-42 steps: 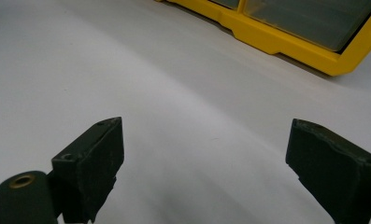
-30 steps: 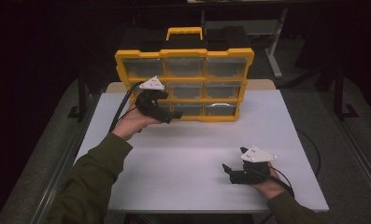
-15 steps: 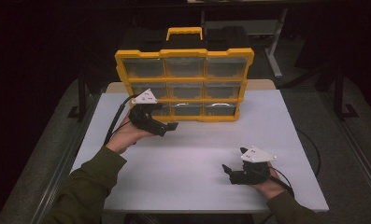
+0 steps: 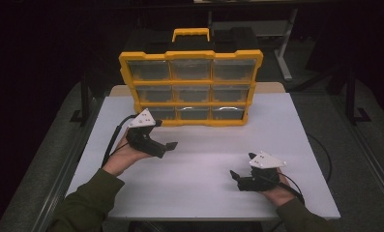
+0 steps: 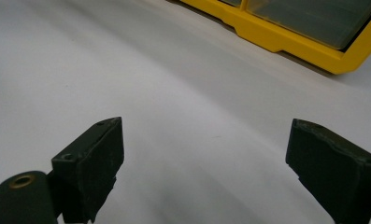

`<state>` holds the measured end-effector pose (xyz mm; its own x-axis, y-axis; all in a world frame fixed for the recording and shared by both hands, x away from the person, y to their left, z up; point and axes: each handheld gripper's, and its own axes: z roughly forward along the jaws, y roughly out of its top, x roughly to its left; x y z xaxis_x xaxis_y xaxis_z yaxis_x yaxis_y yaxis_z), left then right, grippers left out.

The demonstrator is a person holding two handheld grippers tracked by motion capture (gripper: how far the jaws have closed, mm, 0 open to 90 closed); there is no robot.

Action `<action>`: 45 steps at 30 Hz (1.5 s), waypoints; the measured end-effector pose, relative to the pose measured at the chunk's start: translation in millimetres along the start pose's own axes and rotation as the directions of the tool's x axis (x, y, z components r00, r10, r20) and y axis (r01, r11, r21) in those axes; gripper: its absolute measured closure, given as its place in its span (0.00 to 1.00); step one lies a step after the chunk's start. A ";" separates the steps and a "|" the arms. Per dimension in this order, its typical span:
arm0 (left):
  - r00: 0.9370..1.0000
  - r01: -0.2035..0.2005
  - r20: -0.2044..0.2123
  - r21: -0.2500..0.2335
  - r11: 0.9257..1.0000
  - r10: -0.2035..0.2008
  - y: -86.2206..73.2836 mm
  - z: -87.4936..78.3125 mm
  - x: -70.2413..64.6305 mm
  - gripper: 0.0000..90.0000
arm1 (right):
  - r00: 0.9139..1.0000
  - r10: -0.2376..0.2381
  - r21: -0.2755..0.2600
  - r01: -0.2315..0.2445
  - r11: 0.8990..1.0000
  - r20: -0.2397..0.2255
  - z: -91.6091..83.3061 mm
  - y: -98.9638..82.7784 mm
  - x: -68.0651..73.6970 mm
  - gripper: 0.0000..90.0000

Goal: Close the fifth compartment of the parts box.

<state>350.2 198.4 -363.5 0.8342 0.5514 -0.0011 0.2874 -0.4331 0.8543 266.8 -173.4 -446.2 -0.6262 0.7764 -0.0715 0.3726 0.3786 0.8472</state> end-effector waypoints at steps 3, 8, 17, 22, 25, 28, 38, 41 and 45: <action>1.000 0.006 -0.006 -0.009 1.000 -0.006 -9.8 -3.0 -2.1 0.00 | 1.000 0.005 0.000 -0.005 1.000 0.001 0.3 0.1 0.4 0.12; 1.000 0.020 -0.019 -0.018 1.000 -0.020 -27.1 -7.4 -3.4 0.00 | 1.000 0.005 0.003 -0.005 1.000 0.000 0.4 0.0 0.8 0.12; 0.999 0.026 -0.022 -0.037 0.999 -0.027 -50.5 -17.4 -6.4 0.00 | 1.000 0.006 0.003 -0.006 1.000 0.001 0.3 0.0 1.0 0.12; 0.999 0.037 -0.025 -0.035 0.999 -0.038 -64.7 -21.5 -7.8 0.00 | 1.000 0.010 0.005 -0.010 1.000 0.003 0.4 0.0 1.0 0.12; 0.999 0.036 -0.028 -0.040 0.999 -0.037 -72.1 -24.5 -8.3 0.00 | 1.000 0.004 0.004 -0.004 1.000 0.003 0.4 -0.1 1.0 0.12; 0.999 0.032 -0.035 -0.043 0.999 -0.033 -78.7 -27.5 -8.1 0.00 | 1.000 0.005 0.003 -0.005 1.000 0.002 0.2 -0.1 1.1 0.12; 0.997 0.042 -0.056 -0.050 0.998 -0.044 -97.1 -34.8 -9.9 0.00 | 1.000 0.006 0.002 -0.006 1.000 0.002 0.2 -0.1 1.1 0.12; 0.997 0.056 -0.051 -0.057 0.997 -0.059 -101.5 -36.6 -12.8 0.00 | 1.000 0.007 0.003 -0.007 1.000 0.003 0.2 -0.2 1.3 0.12; 0.997 0.038 -0.061 -0.033 0.999 -0.039 -108.7 -38.6 -15.6 0.00 | 1.000 0.002 0.005 -0.002 1.000 0.003 -0.1 -0.3 1.3 0.12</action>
<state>287.8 264.4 -436.3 0.7922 0.6102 -0.0033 0.3030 -0.3887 0.8701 265.8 -172.6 -446.5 -0.6232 0.7788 -0.0719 0.3772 0.3798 0.8447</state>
